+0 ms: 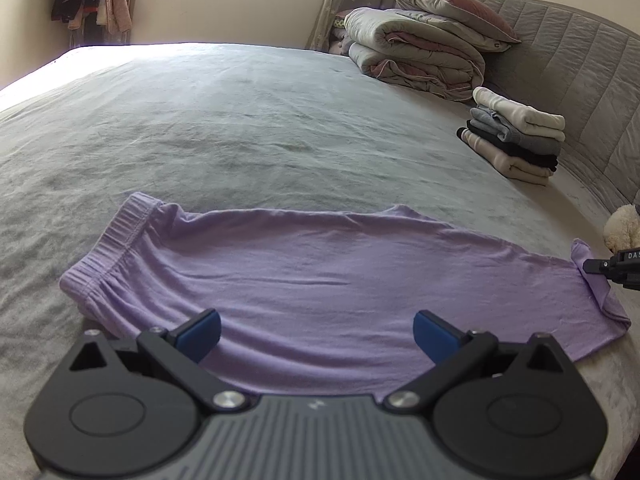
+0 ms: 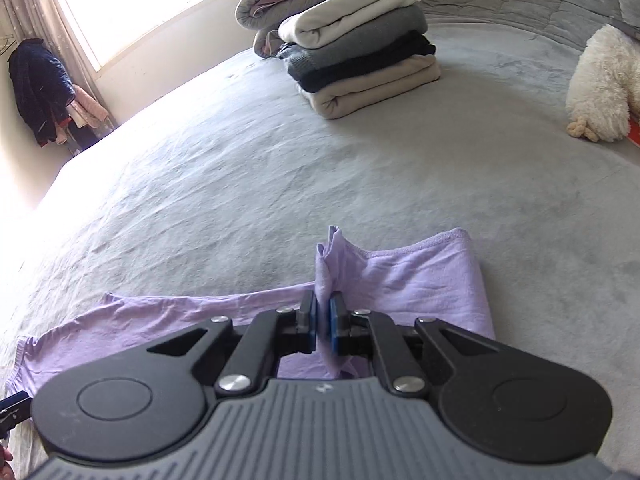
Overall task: Fold clothes
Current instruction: 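Grasp the pants leg end with the right gripper and lift it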
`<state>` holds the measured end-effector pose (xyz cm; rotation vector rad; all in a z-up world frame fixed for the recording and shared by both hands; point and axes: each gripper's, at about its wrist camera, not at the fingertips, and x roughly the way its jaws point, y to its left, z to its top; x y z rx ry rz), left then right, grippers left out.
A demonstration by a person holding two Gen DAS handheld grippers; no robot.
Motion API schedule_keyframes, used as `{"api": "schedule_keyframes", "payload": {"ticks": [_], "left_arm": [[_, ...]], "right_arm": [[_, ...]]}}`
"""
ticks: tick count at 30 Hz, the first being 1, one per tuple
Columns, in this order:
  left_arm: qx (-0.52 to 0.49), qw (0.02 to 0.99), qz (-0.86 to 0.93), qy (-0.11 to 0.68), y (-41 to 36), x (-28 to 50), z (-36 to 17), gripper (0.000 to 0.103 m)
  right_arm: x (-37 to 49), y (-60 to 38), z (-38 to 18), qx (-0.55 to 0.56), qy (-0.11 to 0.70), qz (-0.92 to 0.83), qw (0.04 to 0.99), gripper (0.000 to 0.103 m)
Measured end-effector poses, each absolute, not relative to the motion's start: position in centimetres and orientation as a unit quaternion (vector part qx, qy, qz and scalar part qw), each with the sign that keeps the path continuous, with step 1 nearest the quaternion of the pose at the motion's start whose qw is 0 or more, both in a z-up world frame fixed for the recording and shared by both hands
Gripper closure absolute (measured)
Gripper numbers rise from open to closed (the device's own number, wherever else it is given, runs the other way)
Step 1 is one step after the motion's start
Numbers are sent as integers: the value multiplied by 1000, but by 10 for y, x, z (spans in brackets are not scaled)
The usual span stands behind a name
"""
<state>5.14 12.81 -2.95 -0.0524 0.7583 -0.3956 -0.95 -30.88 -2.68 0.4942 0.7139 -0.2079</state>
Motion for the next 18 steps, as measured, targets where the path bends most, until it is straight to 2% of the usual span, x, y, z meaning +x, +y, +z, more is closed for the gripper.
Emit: {"api": "schedule_keyframes", "payload": {"ticks": [18], "left_arm": [[-87,905,-167,381,165,51,-28,1]], "right_arm": [[63,-181,-15,266,370,61,888,95]]}}
